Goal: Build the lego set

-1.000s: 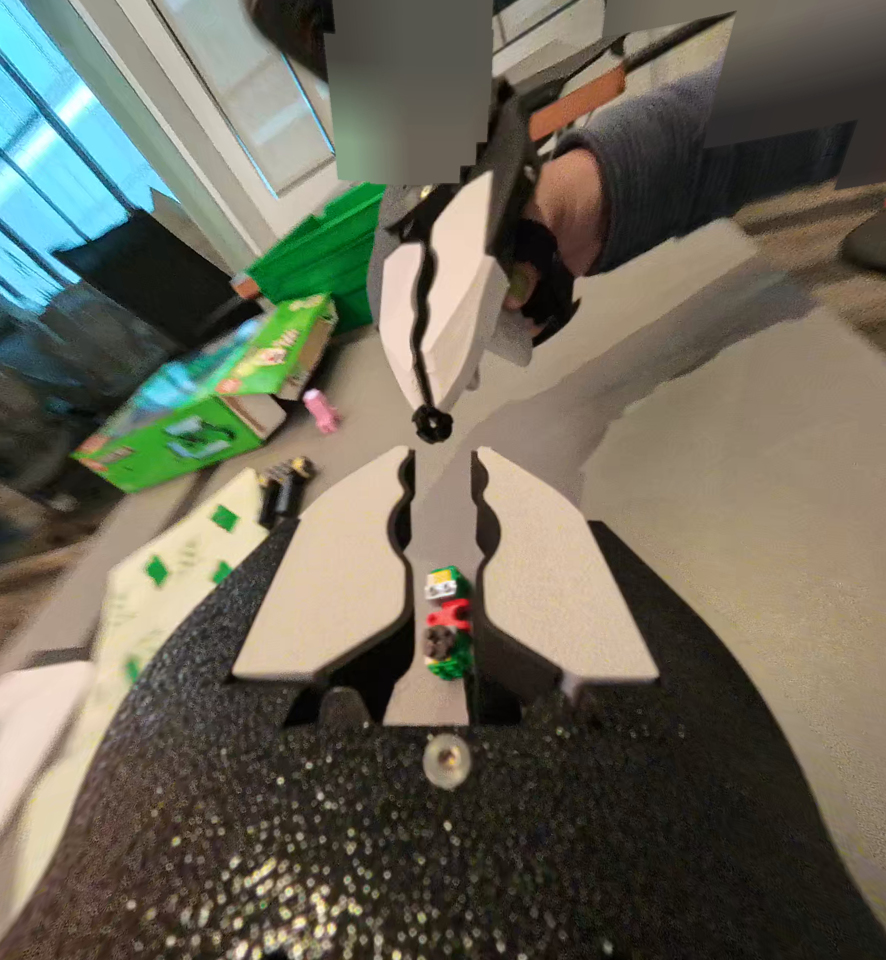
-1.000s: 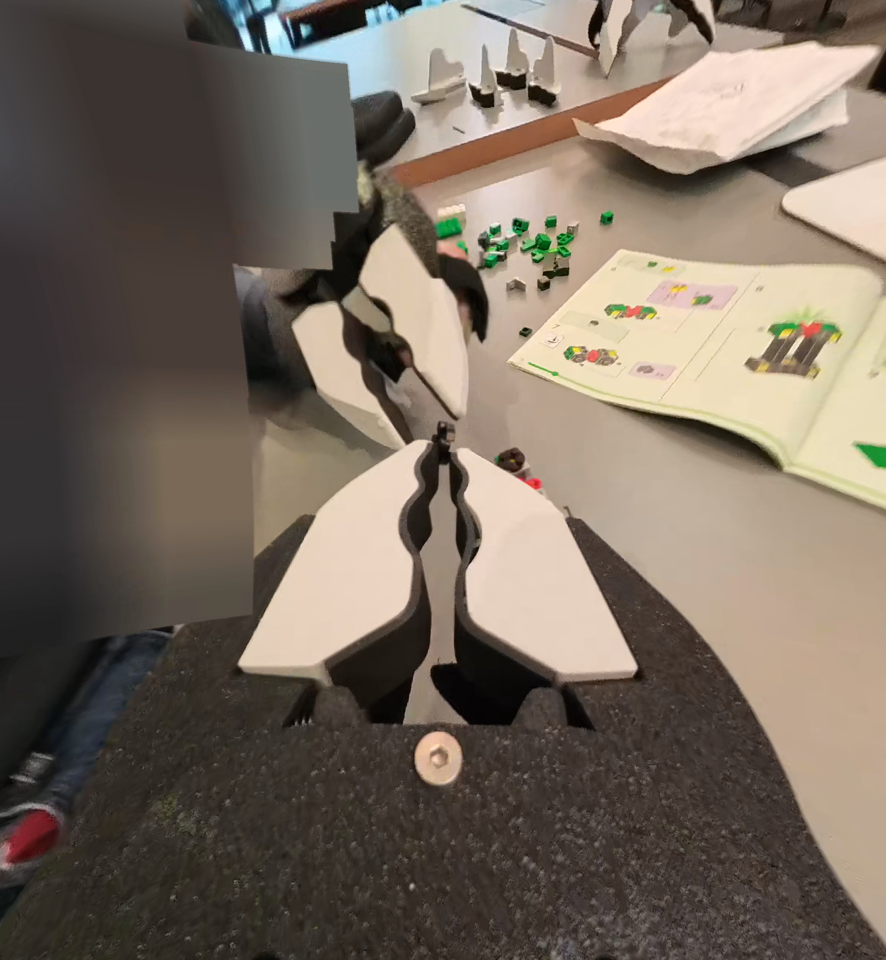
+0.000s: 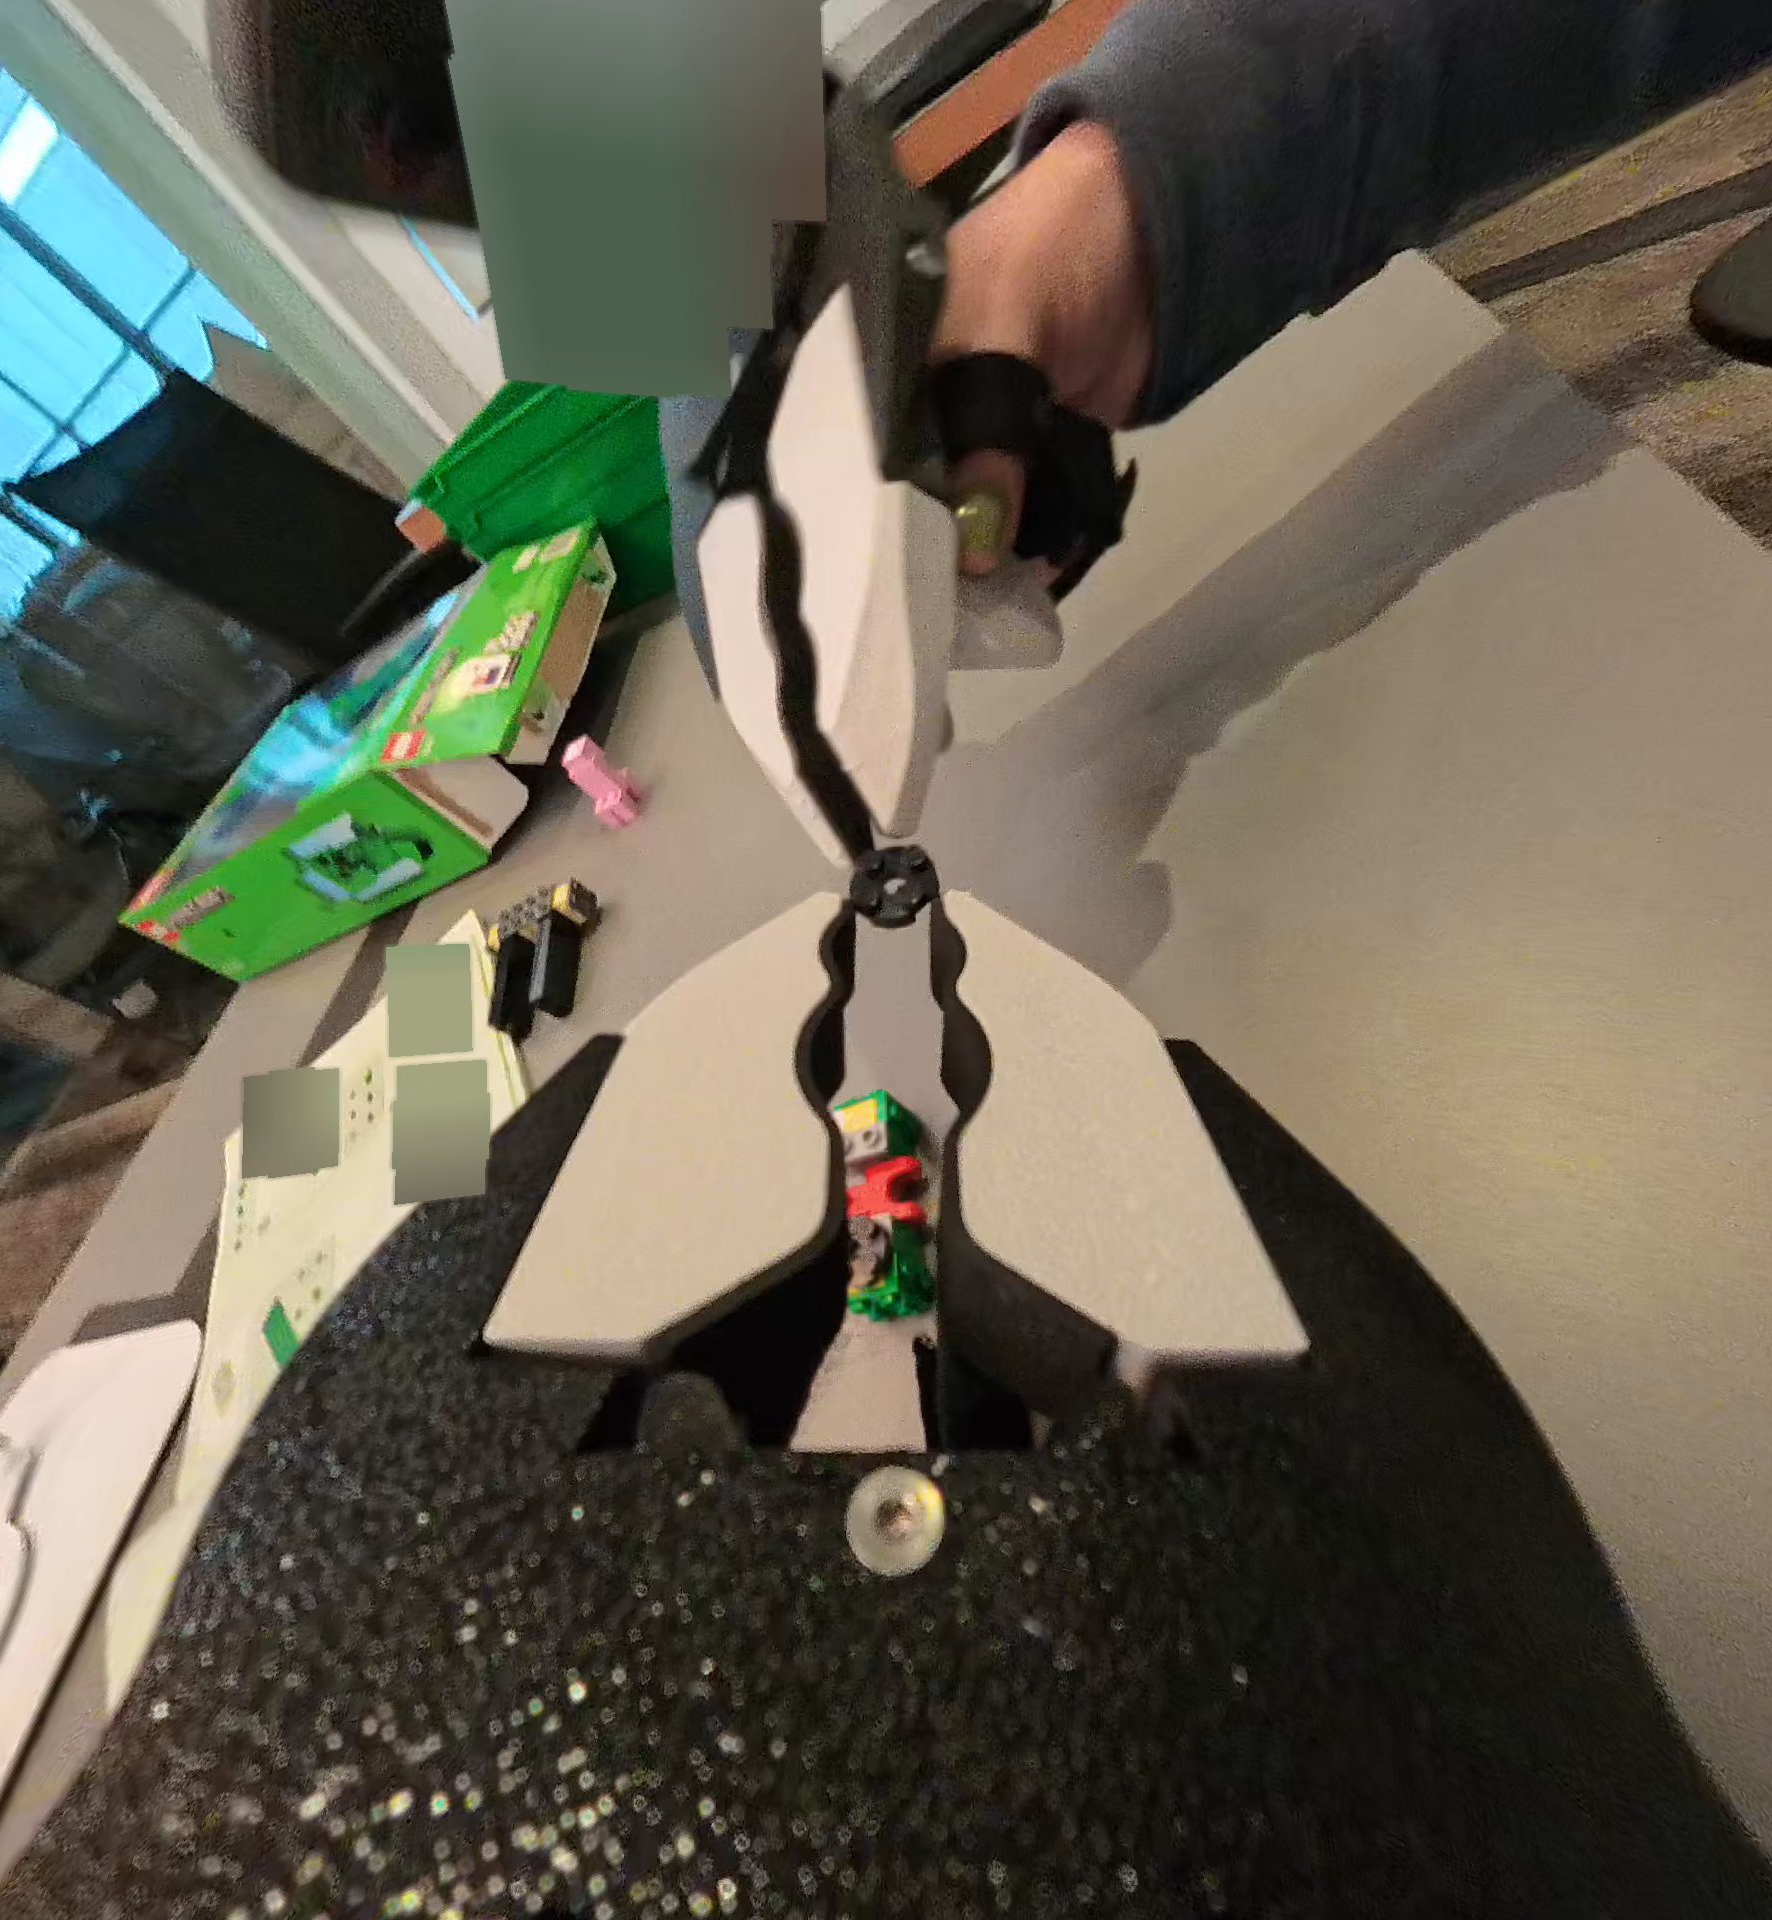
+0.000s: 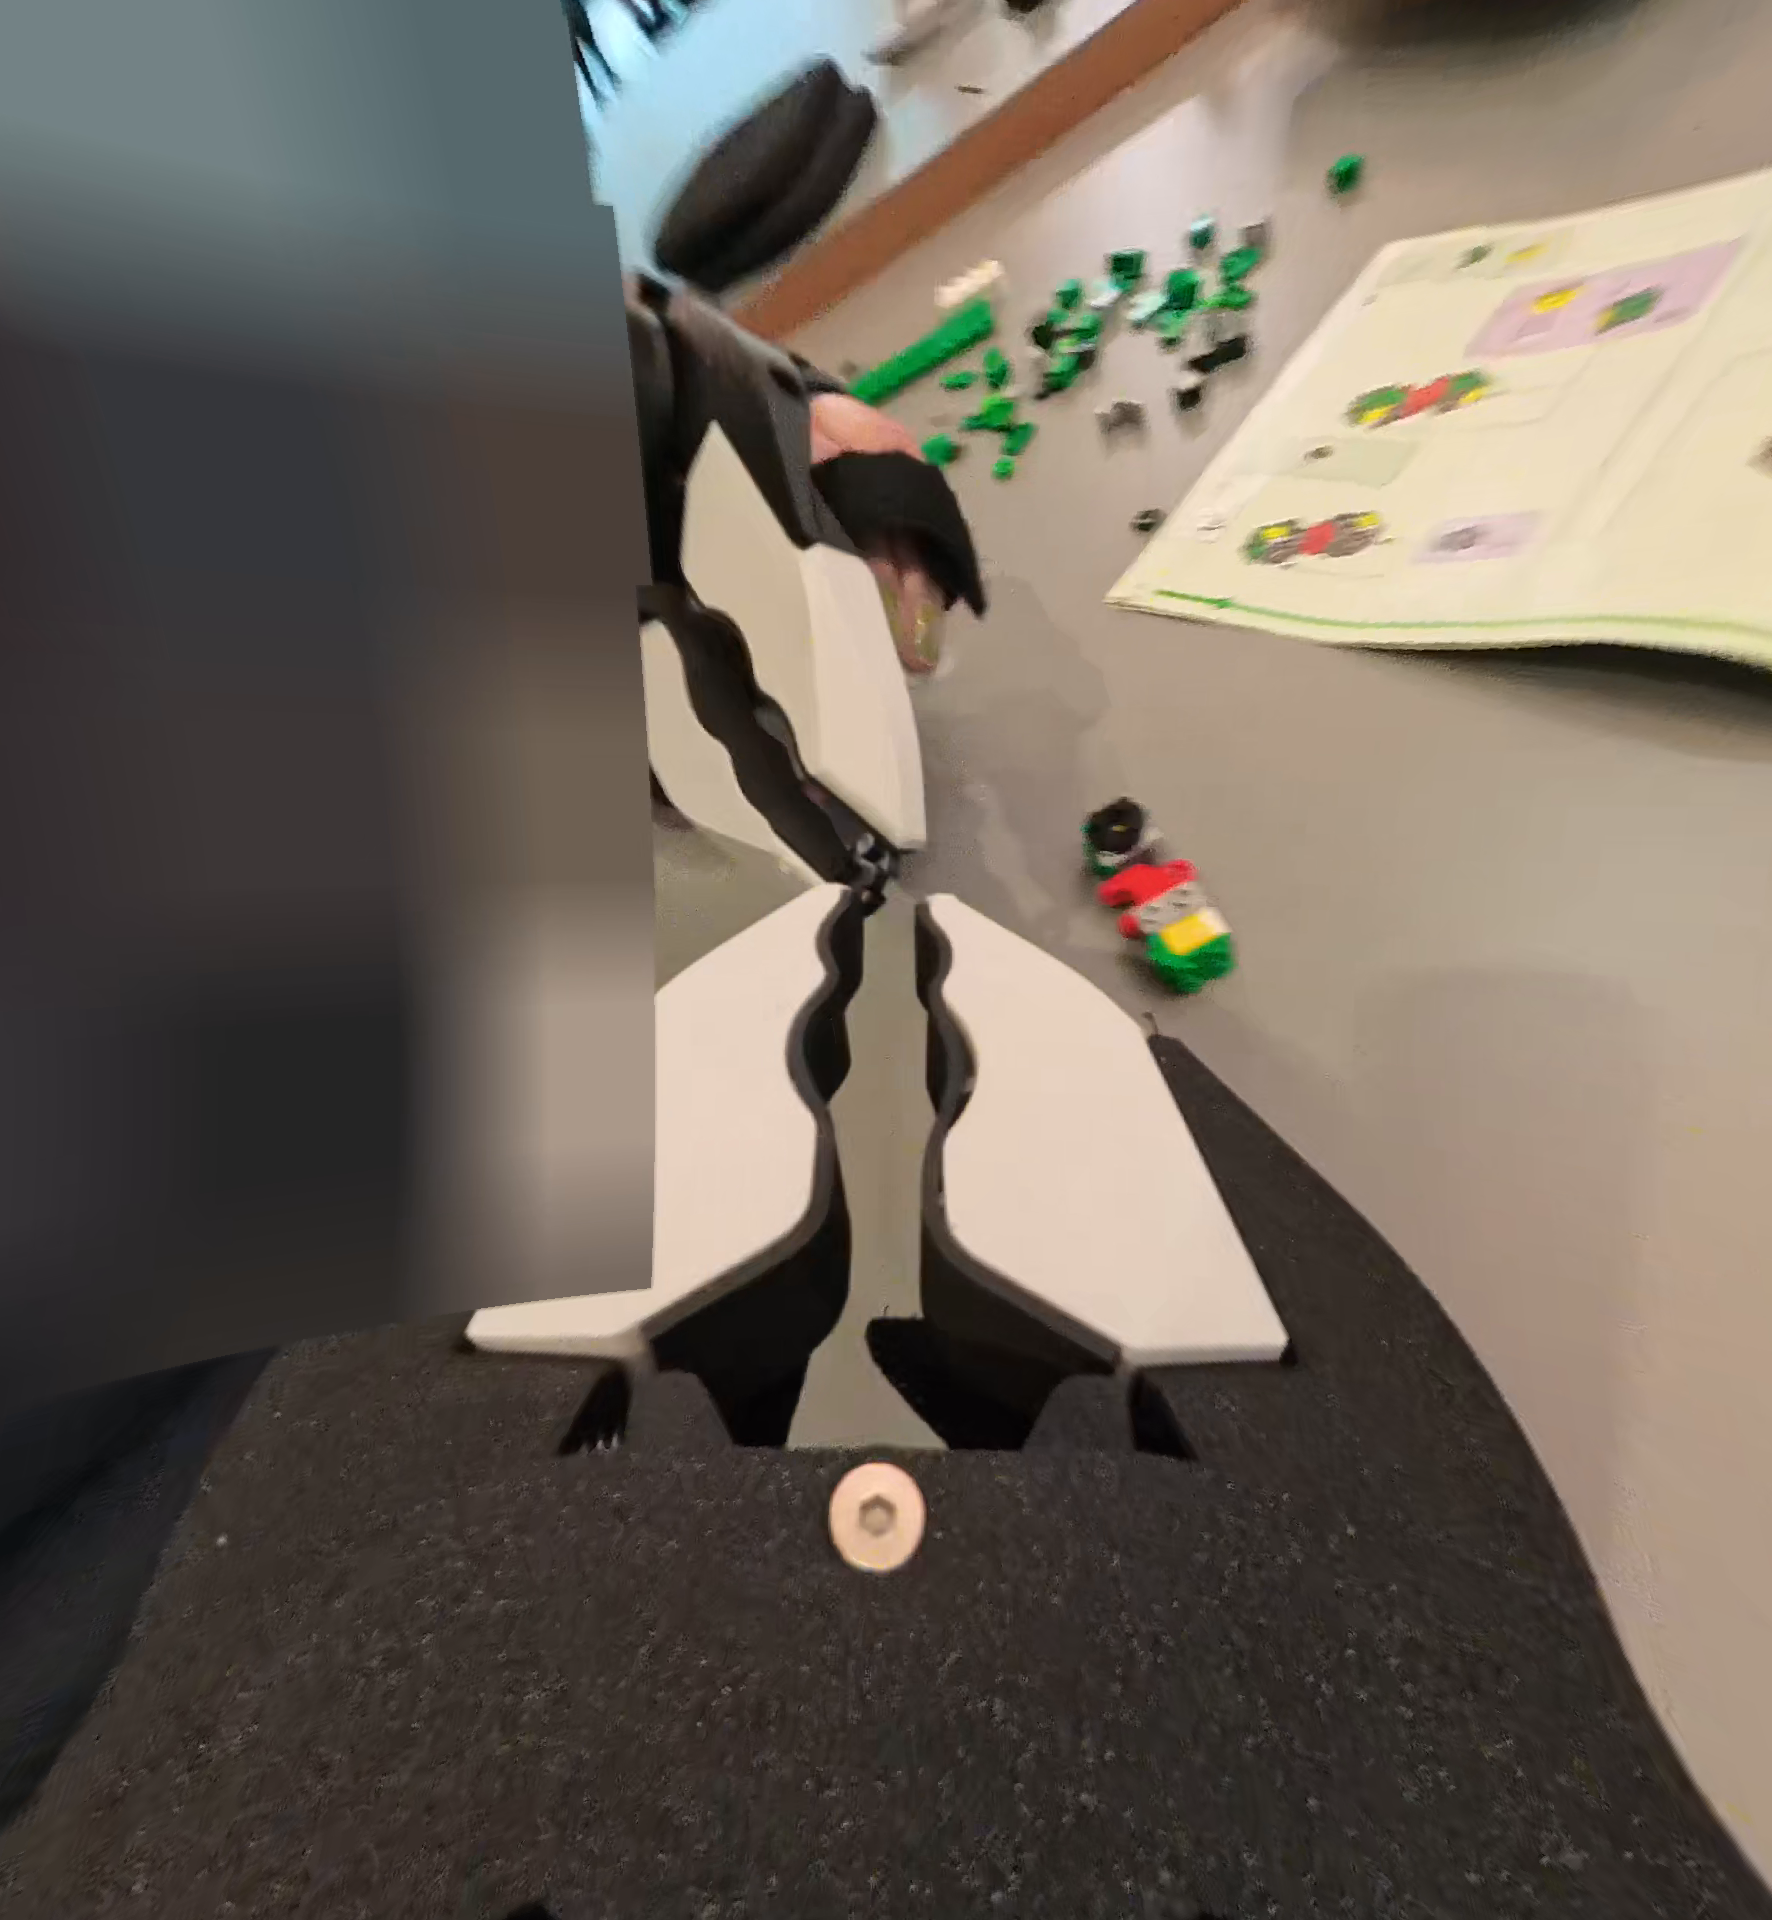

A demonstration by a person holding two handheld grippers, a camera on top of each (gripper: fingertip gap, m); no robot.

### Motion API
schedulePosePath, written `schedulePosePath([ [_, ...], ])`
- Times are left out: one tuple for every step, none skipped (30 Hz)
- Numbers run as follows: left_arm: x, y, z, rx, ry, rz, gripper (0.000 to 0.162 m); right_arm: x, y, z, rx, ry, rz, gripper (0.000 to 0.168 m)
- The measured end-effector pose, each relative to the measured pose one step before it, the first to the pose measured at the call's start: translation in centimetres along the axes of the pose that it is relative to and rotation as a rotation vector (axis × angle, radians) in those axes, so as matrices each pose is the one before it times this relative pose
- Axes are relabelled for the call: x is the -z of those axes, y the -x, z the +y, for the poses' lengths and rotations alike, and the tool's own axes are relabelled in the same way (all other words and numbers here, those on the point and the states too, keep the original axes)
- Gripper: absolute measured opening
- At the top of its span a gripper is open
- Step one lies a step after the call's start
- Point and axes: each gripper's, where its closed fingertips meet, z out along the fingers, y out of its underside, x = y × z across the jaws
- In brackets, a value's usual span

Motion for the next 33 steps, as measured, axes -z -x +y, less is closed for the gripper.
schedulePosePath([
  [-0.053, 0.164, 0.226, 0.0236, 0.0173, -0.0021, 0.013, 0.128, -0.442, 0.111, 0.0806, 0.0276, 0.0828, 0.012],
  [-0.071, 0.095, 0.256, 0.0231, 0.0202, 0.0027, 0.013, 0.070, -0.314, 0.115, 0.0861, 0.0317, 0.0817, 0.015],
  [-0.083, 0.100, 0.236, 0.0212, 0.0197, 0.0017, 0.013, -0.002, -0.045, 0.129, 0.0834, 0.0378, 0.0646, 0.016],
  [-0.080, 0.079, 0.188, 0.0183, 0.0164, 0.0005, 0.013, -0.077, 0.120, 0.060, 0.0822, 0.0363, 0.0522, 0.017],
  [-0.072, 0.025, 0.146, 0.0135, 0.0123, 0.0024, 0.013, -0.104, 0.173, 0.048, 0.0783, 0.0364, 0.0439, 0.020],
  [-0.067, -0.042, 0.112, 0.0069, 0.0097, 0.0045, 0.013, -0.116, 0.084, 0.033, 0.0690, 0.0348, 0.0410, 0.022],
  [-0.051, -0.086, 0.119, 0.0003, 0.0095, 0.0064, 0.013, -0.140, 0.142, 0.103, 0.0641, 0.0367, 0.0261, 0.022],
  [-0.054, -0.111, 0.110, -0.0060, 0.0075, 0.0064, 0.010, -0.158, 0.142, 0.107, 0.0534, 0.0330, 0.0161, 0.024],
  [-0.054, -0.126, 0.103, -0.0094, 0.0068, 0.0058, 0.007, -0.174, 0.190, 0.057, 0.0428, 0.0241, 0.0046, 0.024],
  [-0.057, -0.111, 0.149, -0.0110, 0.0090, 0.0042, 0.005, -0.188, 0.089, 0.062, 0.0215, 0.0193, 0.0013, 0.024],
  [-0.062, -0.145, 0.173, -0.0136, 0.0112, 0.0059, 0.002, -0.197, 0.111, 0.101, 0.0054, 0.0182, -0.0110, 0.024],
  [-0.052, -0.160, 0.148, -0.0152, 0.0113, 0.0058, 0.000, -0.170, 0.103, 0.054, 0.0007, 0.0109, -0.0152, 0.024],
  [-0.033, -0.085, 0.020, -0.0120, 0.0022, -0.0002, 0.000, -0.145, 0.020, 0.029, -0.0006, 0.0069, -0.0111, 0.025],
  [-0.018, -0.102, -0.062, -0.0058, -0.0028, 0.0021, 0.000, -0.121, 0.005, 0.069, 0.0016, 0.0093, -0.0092, 0.025],
  [-0.016, -0.069, -0.036, -0.0027, -0.0008, 0.0023, 0.000, -0.100, -0.006, 0.184, 0.0050, 0.0167, -0.0071, 0.025],
  [-0.020, -0.020, 0.019, -0.0024, 0.0016, -0.0002, 0.000, -0.089, 0.002, 0.214, 0.0064, 0.0168, -0.0062, 0.024],
  [-0.070, -0.053, 0.113, -0.0025, 0.0063, 0.0027, 0.000, -0.108, 0.091, 0.250, 0.0013, 0.0153, -0.0105, 0.023],
  [-0.110, -0.084, 0.189, -0.0033, 0.0093, 0.0032, 0.000, -0.147, 0.097, 0.306, -0.0032, 0.0162, -0.0094, 0.022],
  [-0.144, -0.117, 0.192, -0.0031, 0.0073, 0.0042, 0.000, -0.142, 0.037, 0.243, -0.0026, 0.0062, -0.0008, 0.020],
  [-0.163, -0.150, 0.186, -0.0043, 0.0068, 0.0055, 0.000, -0.129, 0.062, 0.106, -0.0036, -0.0051, 0.0007, 0.020],
  [-0.159, -0.137, 0.180, -0.0108, 0.0087, 0.0019, 0.000, -0.095, 0.060, 0.088, -0.0037, -0.0061, 0.0025, 0.019],
  [-0.129, -0.119, 0.143, -0.0118, 0.0076, 0.0006, 0.000, -0.016, -0.039, 0.045, 0.0052, -0.0070, 0.0124, 0.016],
  [-0.096, -0.121, 0.039, -0.0036, 0.0024, 0.0030, 0.000, 0.053, -0.058, -0.064, 0.0197, -0.0134, 0.0200, 0.012],
  [-0.062, -0.069, -0.022, 0.0029, -0.0015, 0.0025, 0.000, 0.077, -0.121, -0.078, 0.0255, -0.0098, 0.0291, 0.009],
  [-0.026, -0.004, -0.043, 0.0042, -0.0024, 0.0005, 0.000, 0.046, 0.011, -0.025, 0.0285, -0.0012, 0.0217, 0.005],
  [-0.002, 0.000, -0.025, 0.0047, -0.0024, 0.0003, 0.000, 0.013, 0.007, 0.003, 0.0248, 0.0041, 0.0204, 0.005],
  [-0.011, -0.020, -0.025, 0.0050, -0.0030, 0.0013, 0.000, 0.017, -0.027, 0.006, 0.0224, 0.0043, 0.0202, 0.005],
  [-0.009, -0.050, -0.027, 0.0080, -0.0036, 0.0024, 0.000, 0.028, -0.023, -0.028, 0.0238, 0.0009, 0.0172, 0.005],
  [-0.011, -0.004, -0.037, 0.0128, -0.0033, 0.0000, 0.000, 0.046, -0.062, -0.011, 0.0250, -0.0012, 0.0197, 0.005],
  [0.009, 0.037, -0.024, 0.0154, -0.0015, -0.0011, 0.000, 0.009, -0.059, 0.131, 0.0211, 0.0052, 0.0183, 0.005],
  [0.062, 0.097, 0.037, 0.0160, 0.0040, -0.0032, 0.000, -0.056, -0.014, 0.410, 0.0210, 0.0198, 0.0142, 0.005],
  [0.094, 0.190, 0.187, 0.0154, 0.0138, -0.0087, 0.003, -0.176, 0.015, 0.809, 0.0218, 0.0399, 0.0134, 0.005],
  [0.105, 0.309, 0.318, 0.0125, 0.0197, -0.0144, 0.002, -0.311, 0.173, 1.056, 0.0234, 0.0548, 0.0050, 0.005],
])
